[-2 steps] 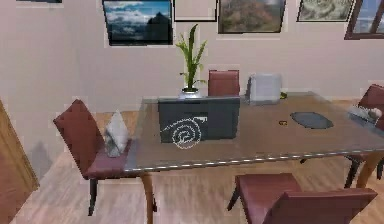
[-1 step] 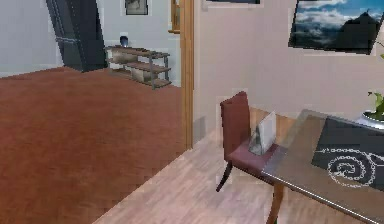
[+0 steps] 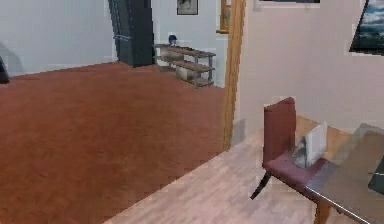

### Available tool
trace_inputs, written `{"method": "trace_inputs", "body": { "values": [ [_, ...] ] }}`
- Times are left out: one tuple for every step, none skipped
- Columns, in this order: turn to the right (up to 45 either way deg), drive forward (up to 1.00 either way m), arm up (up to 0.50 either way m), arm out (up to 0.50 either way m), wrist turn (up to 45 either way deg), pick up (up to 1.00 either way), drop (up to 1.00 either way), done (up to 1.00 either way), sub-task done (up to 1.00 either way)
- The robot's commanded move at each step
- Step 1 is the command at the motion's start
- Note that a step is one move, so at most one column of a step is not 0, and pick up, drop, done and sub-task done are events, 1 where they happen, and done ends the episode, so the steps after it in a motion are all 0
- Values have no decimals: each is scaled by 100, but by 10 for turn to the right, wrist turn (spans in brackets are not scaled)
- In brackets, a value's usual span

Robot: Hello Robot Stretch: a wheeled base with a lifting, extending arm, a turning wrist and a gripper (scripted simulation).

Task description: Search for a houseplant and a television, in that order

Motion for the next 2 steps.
{"method": "trace_inputs", "body": {
  "values": [
    [0, 30, 0, 0, 0, 0, 0, 0, 0],
    [450, 0, 0, 0, 0, 0, 0, 0, 0]
  ]
}}
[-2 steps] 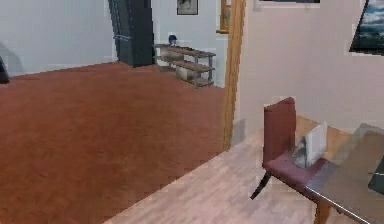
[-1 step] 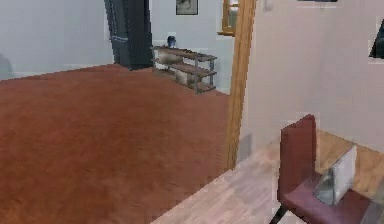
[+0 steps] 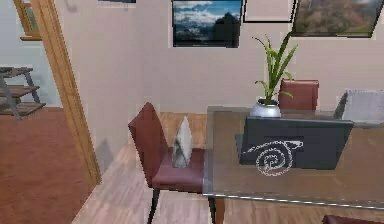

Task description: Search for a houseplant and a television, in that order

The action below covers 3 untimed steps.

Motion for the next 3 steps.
{"method": "trace_inputs", "body": {
  "values": [
    [210, 0, 0, 0, 0, 0, 0, 0, 0],
    [0, 0, 0, 0, 0, 0, 0, 0, 100],
    [-450, 0, 0, 0, 0, 0, 0, 0, 0]
  ]
}}
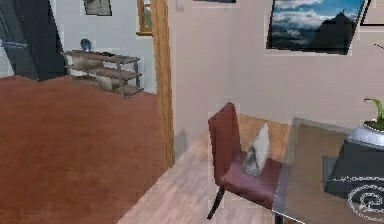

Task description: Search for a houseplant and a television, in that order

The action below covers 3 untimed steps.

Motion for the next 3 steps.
{"method": "trace_inputs", "body": {
  "values": [
    [-450, 0, 0, 0, 0, 0, 0, 0, 0],
    [-150, 0, 0, 0, 0, 0, 0, 0, 0],
    [0, 100, 0, 0, 0, 0, 0, 0, 0]
  ]
}}
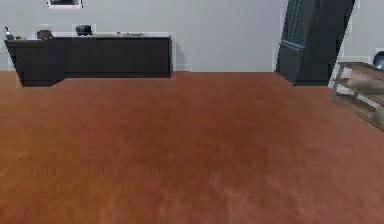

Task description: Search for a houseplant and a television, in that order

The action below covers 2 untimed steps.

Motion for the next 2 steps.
{"method": "trace_inputs", "body": {
  "values": [
    [0, 20, 0, 0, 0, 0, 0, 0, 0],
    [-420, 0, 0, 0, 0, 0, 0, 0, 0]
  ]
}}
